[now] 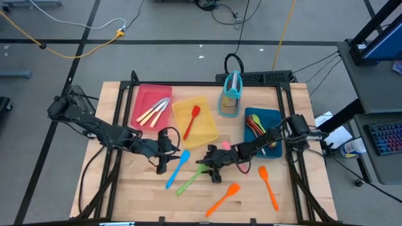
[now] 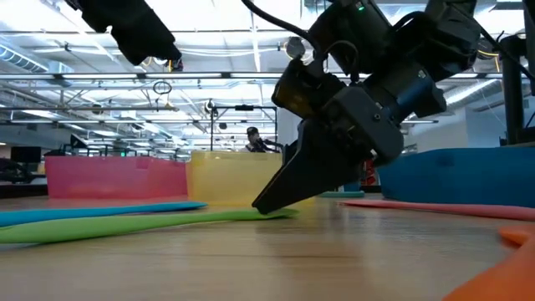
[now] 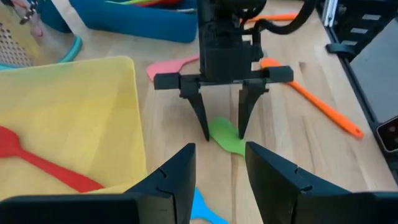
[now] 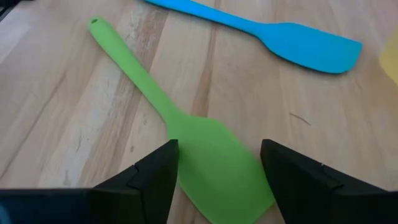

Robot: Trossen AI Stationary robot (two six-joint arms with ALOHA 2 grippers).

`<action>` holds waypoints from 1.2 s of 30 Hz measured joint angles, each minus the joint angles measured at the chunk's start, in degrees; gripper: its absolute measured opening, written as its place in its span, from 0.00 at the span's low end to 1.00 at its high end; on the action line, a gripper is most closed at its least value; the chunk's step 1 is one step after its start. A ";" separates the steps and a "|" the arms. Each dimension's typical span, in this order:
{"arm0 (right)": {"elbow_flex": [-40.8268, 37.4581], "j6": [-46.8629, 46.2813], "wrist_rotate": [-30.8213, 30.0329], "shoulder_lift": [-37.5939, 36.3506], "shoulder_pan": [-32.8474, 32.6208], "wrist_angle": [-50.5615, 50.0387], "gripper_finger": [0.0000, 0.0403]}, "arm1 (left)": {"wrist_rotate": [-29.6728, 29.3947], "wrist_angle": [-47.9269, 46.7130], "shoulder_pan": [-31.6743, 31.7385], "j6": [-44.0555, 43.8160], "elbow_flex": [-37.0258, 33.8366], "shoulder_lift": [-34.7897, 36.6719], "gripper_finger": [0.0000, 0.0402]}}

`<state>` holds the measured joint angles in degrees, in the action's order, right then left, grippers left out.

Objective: Pick & Place Kitchen Items
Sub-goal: Put the green spatula into the yellow bin

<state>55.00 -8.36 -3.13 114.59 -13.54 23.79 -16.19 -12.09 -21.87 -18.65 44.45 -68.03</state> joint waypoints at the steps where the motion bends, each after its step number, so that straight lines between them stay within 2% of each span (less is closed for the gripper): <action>1: 0.00 0.00 0.04 0.00 0.25 -0.21 0.55 | 0.00 0.11 -0.01 0.00 0.00 0.03 0.36; 6: -0.08 1.56 0.05 0.00 1.05 -0.14 0.55 | -0.02 0.14 0.01 -0.51 0.00 0.07 0.36; 14: -0.19 10.84 -0.66 0.07 1.21 1.06 0.55 | -0.02 0.10 0.03 -0.81 0.00 0.09 0.36; 27: -0.15 0.67 4.39 0.11 3.43 -3.69 0.55 | 0.07 0.09 0.03 -1.17 0.00 0.09 0.36; 31: -0.15 4.30 4.38 0.09 2.97 -6.05 0.51 | 0.07 0.06 0.03 -1.16 0.00 0.09 0.36; 36: -0.20 5.89 4.32 0.09 2.20 -6.67 0.39 | 0.10 0.06 0.01 -1.16 0.00 0.09 0.36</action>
<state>54.81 -2.47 1.19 114.67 -11.34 17.12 -16.08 -12.03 -21.86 -19.81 44.45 -67.94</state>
